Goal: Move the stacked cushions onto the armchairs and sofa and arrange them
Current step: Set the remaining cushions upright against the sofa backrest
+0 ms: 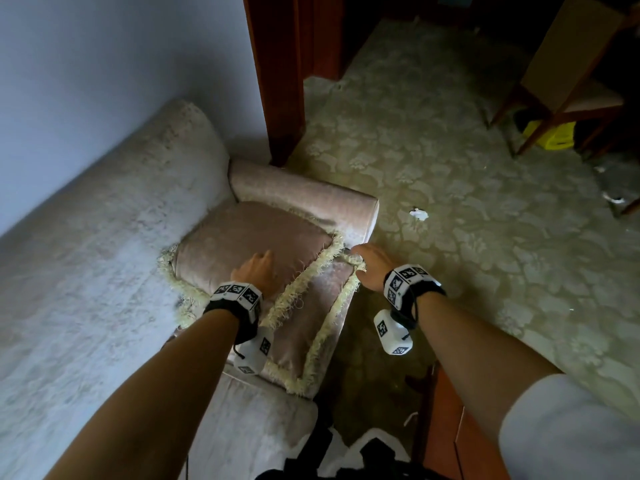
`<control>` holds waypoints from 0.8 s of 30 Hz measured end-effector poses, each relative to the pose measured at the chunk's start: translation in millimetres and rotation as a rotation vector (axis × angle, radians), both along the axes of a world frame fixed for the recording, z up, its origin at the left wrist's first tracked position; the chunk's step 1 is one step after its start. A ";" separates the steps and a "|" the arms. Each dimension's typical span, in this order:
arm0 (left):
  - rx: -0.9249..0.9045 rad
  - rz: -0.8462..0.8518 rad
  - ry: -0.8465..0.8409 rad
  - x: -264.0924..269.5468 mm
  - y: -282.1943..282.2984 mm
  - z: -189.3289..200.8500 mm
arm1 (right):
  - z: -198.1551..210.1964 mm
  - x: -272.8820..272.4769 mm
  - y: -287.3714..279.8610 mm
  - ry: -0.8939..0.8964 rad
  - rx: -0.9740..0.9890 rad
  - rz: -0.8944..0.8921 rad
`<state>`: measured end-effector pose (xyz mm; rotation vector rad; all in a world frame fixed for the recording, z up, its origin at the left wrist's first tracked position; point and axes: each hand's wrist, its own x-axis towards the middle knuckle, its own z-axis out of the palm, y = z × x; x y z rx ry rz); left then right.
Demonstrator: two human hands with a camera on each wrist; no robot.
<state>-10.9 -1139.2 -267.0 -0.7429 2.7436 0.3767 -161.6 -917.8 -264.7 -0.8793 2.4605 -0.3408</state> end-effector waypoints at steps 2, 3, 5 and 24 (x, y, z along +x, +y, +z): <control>0.004 0.009 -0.038 1.8 -1.5 -2.5 | -5.3 -8.2 -7.7 -0.003 0.026 0.058; 0.003 0.022 -0.057 2.1 -4.4 -3.4 | -6.4 -12.4 -12.7 -0.014 0.030 0.079; -0.005 0.048 -0.080 0.6 -10.5 -5.2 | -6.9 -21.5 -24.7 -0.023 0.039 0.114; 0.010 0.426 -0.136 -14.0 -12.5 -46.4 | -59.3 -96.0 -137.3 0.002 0.081 0.653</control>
